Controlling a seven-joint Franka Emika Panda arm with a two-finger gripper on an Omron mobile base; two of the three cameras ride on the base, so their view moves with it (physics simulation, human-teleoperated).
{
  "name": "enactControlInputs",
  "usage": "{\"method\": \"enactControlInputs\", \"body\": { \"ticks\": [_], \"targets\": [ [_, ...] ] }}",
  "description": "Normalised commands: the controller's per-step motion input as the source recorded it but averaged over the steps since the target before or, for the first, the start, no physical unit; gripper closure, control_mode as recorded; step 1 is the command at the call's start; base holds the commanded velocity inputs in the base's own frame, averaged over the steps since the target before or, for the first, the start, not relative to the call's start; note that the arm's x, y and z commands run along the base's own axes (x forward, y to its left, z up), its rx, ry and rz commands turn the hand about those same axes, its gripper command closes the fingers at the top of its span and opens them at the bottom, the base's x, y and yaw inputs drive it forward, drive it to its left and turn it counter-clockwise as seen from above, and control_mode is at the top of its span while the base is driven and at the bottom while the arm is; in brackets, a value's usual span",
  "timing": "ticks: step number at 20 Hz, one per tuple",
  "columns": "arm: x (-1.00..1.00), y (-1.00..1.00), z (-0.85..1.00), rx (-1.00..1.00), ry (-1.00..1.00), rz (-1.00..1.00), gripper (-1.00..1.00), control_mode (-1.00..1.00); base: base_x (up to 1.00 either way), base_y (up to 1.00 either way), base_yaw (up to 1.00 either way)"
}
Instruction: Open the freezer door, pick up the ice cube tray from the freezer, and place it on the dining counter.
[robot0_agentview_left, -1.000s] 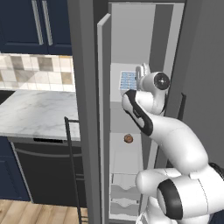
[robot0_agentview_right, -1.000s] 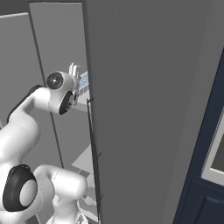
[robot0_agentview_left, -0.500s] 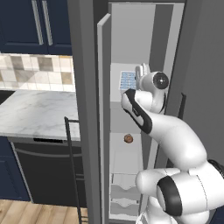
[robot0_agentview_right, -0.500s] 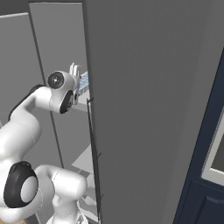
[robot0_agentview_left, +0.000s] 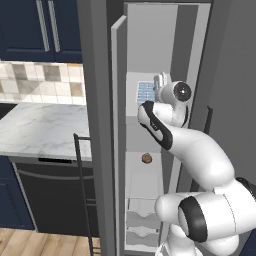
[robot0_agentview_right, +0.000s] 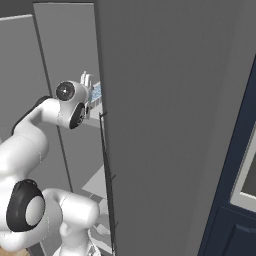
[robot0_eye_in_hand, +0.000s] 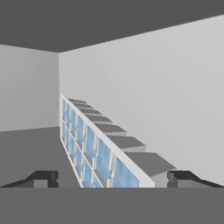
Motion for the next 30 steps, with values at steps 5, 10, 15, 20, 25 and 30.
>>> {"method": "enactControlInputs", "body": {
  "ticks": [5,10,15,20,25,30],
  "targets": [
    [0.00,0.00,0.00,0.00,0.00,0.00,-1.00,-1.00,0.00,0.00,0.00],
    [0.00,0.00,0.00,0.00,0.00,0.00,-1.00,-1.00,0.00,0.00,0.00],
    [0.00,0.00,0.00,0.00,0.00,0.00,-1.00,-1.00,0.00,0.00,0.00],
    [0.00,0.00,0.00,0.00,0.00,0.00,1.00,-1.00,0.00,0.00,0.00],
    [0.00,0.00,0.00,0.00,0.00,0.00,1.00,-1.00,0.00,0.00,0.00],
    [0.00,0.00,0.00,0.00,0.00,0.00,1.00,-1.00,0.00,0.00,0.00]
  ]
}}
